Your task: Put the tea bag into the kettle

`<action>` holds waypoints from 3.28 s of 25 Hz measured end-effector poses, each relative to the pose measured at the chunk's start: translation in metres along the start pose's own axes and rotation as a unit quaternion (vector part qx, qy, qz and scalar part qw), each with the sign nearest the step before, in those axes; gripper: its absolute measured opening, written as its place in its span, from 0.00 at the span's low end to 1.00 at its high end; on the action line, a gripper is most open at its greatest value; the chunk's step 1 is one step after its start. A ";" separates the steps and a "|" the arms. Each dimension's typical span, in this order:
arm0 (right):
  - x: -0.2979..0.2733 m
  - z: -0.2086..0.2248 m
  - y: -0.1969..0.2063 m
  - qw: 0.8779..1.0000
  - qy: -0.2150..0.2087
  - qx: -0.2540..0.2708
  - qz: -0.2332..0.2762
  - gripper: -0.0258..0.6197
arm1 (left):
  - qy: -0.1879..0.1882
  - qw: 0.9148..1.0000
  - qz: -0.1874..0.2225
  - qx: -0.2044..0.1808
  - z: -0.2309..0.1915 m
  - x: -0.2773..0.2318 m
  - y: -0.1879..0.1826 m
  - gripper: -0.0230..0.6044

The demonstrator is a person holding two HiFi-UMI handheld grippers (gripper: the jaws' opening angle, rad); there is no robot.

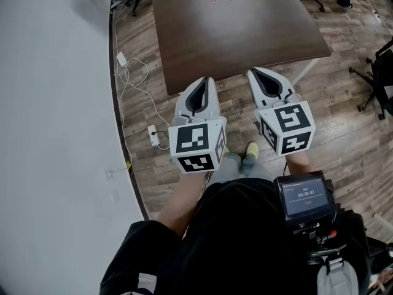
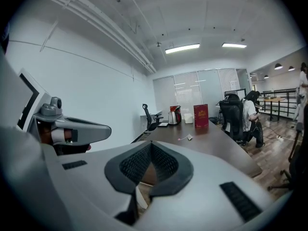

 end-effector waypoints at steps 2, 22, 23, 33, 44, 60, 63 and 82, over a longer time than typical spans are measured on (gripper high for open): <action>-0.004 0.000 -0.001 1.000 -0.001 0.001 -0.004 0.05 | 0.003 1.000 0.000 0.002 -0.001 -0.004 -0.001 0.04; -0.139 -0.054 -0.012 0.999 0.007 0.039 -0.013 0.05 | 0.022 0.999 0.015 0.032 -0.127 -0.054 0.002 0.04; -0.139 -0.054 -0.013 0.999 0.007 0.041 -0.012 0.05 | 0.024 0.999 0.018 0.032 -0.127 -0.054 0.001 0.04; -0.146 -0.052 -0.025 0.998 0.009 0.057 -0.009 0.05 | 0.026 0.999 0.033 0.030 -0.131 -0.062 -0.009 0.04; -0.140 -0.049 -0.024 0.998 0.016 0.067 -0.001 0.05 | 0.030 0.998 0.043 0.029 -0.129 -0.063 -0.005 0.04; -0.230 0.090 -0.037 1.000 0.001 0.011 0.000 0.05 | 0.054 0.998 0.034 0.009 -0.102 -0.230 -0.028 0.04; -0.275 0.122 -0.043 1.000 0.001 0.000 -0.010 0.05 | 0.057 0.998 0.024 0.003 -0.114 -0.282 -0.037 0.04; -0.291 0.129 -0.040 0.999 0.019 0.019 -0.021 0.05 | 0.058 0.998 0.027 0.013 -0.135 -0.295 -0.028 0.04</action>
Point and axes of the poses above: the fingertips, and each gripper's own axes: x backward along the fingers, z to its right, y out of its underside, the point moved 9 cm from there along x, backward along the fingers, and after that the axes turned 15 degrees about z, right-handed, at the moved point
